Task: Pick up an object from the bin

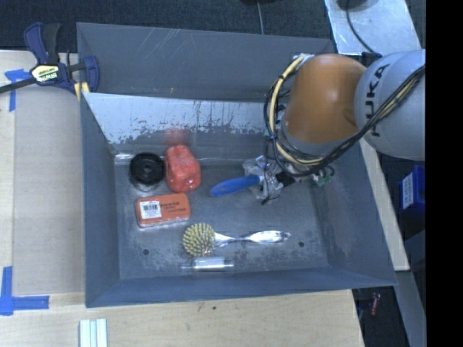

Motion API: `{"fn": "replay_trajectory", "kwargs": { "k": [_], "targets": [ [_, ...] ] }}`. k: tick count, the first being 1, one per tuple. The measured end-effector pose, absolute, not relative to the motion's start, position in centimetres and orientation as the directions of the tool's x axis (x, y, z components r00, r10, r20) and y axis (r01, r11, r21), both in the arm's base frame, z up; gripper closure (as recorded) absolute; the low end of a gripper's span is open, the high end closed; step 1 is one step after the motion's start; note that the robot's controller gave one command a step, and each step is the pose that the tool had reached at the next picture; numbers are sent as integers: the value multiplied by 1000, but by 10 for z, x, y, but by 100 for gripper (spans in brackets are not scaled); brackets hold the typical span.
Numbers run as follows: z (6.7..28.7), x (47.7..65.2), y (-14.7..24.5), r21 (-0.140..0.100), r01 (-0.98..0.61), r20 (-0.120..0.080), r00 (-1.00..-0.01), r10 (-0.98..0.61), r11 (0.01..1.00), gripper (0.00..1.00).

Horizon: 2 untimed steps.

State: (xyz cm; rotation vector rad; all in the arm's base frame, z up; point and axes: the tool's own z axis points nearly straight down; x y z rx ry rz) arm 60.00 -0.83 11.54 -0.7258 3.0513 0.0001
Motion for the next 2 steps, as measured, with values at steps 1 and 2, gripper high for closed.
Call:
{"fn": "replay_trajectory", "kwargs": {
  "k": [1,2],
  "targets": [
    [144,603,-8,-6,-449,-14,-893,-449,894,100],
    [159,602,-8,-4,-447,-11,-895,-447,895,100]
  ]
}}
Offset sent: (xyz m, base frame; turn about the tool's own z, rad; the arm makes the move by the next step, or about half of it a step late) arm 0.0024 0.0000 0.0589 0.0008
